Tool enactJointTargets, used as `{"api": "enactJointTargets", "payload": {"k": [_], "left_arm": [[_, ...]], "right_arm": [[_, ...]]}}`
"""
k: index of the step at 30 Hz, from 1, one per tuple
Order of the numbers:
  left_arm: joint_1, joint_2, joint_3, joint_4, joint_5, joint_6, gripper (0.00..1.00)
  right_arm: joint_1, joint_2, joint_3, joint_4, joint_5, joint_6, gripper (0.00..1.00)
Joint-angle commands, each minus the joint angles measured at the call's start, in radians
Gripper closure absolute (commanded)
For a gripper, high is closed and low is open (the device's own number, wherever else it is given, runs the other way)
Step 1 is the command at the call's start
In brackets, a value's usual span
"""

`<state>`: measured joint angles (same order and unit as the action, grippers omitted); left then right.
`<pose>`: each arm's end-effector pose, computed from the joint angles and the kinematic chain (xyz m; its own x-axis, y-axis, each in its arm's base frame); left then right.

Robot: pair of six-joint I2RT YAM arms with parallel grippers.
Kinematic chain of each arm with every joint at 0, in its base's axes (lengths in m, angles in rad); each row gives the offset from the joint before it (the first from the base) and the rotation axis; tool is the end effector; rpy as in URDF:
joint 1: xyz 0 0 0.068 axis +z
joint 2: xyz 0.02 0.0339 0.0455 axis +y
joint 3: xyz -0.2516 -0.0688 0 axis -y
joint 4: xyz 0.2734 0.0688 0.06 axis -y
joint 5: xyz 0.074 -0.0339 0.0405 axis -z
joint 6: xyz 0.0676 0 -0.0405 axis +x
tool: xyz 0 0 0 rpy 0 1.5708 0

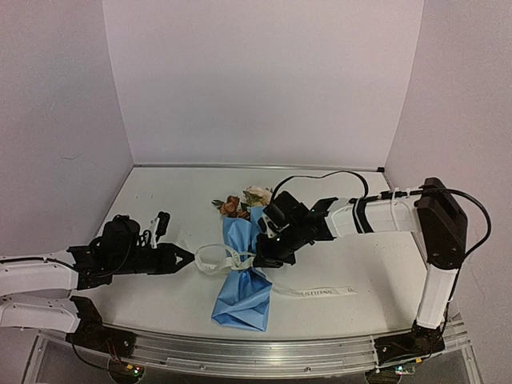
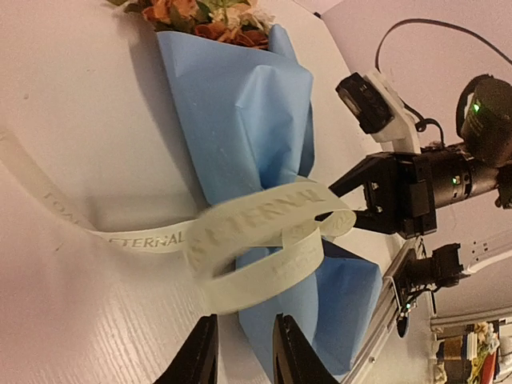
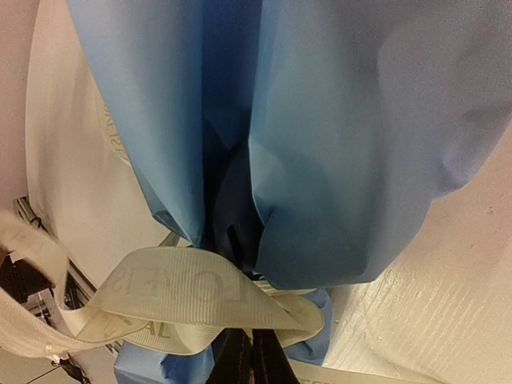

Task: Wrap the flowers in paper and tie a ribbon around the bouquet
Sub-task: Cross the half-tied ribbon over the folded bouquet.

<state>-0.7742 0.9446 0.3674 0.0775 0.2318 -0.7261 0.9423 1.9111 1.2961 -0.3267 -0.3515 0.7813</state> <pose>0.1730 -0.1908 0.1515 -0.8037 -0.1179 -0.5832 0.3892 0.6374 -0.6651 0.2415 0.3719 0.1308 -0.9562 -0.1911 -0.2217 -0.2890 0.7361 0.6120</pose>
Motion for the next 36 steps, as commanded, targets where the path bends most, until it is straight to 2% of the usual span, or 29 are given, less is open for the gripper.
{"api": "enactJointTargets", "payload": {"k": [1, 5, 8, 10, 16, 19, 23, 28, 36], "left_arm": [[-0.004, -0.078, -0.033, -0.054, -0.161, -0.121, 0.72], [-0.004, -0.143, -0.019, -0.141, -0.222, -0.144, 0.58], [-0.004, -0.189, 0.031, -0.145, -0.222, -0.055, 0.52], [-0.003, -0.170, 0.100, -0.141, -0.213, 0.058, 0.52], [-0.003, 0.134, 0.400, -0.174, -0.026, 0.394, 0.69], [-0.004, 0.286, 0.512, -0.202, 0.069, 0.515, 0.71], [-0.008, 0.456, 0.638, -0.272, 0.178, 0.636, 0.68], [-0.037, 0.614, 0.735, -0.353, 0.260, 0.708, 0.63], [-0.086, 0.747, 0.795, -0.395, 0.165, 0.765, 0.57]], "right_arm": [[0.010, 0.011, 0.034, -0.001, 0.026, 0.005, 1.00], [0.015, 0.011, 0.035, -0.001, 0.026, -0.003, 1.00], [0.017, 0.005, 0.030, -0.001, 0.032, -0.011, 1.00], [0.019, -0.002, 0.026, -0.002, 0.039, -0.017, 1.00], [0.021, -0.014, 0.000, 0.041, 0.057, -0.014, 1.00], [0.021, -0.023, -0.028, 0.088, 0.072, 0.005, 1.00], [0.024, -0.036, -0.061, 0.136, 0.096, 0.025, 1.00], [0.027, -0.050, -0.098, 0.182, 0.119, 0.051, 1.00], [0.031, -0.060, -0.118, 0.227, 0.133, 0.067, 1.00]]}}
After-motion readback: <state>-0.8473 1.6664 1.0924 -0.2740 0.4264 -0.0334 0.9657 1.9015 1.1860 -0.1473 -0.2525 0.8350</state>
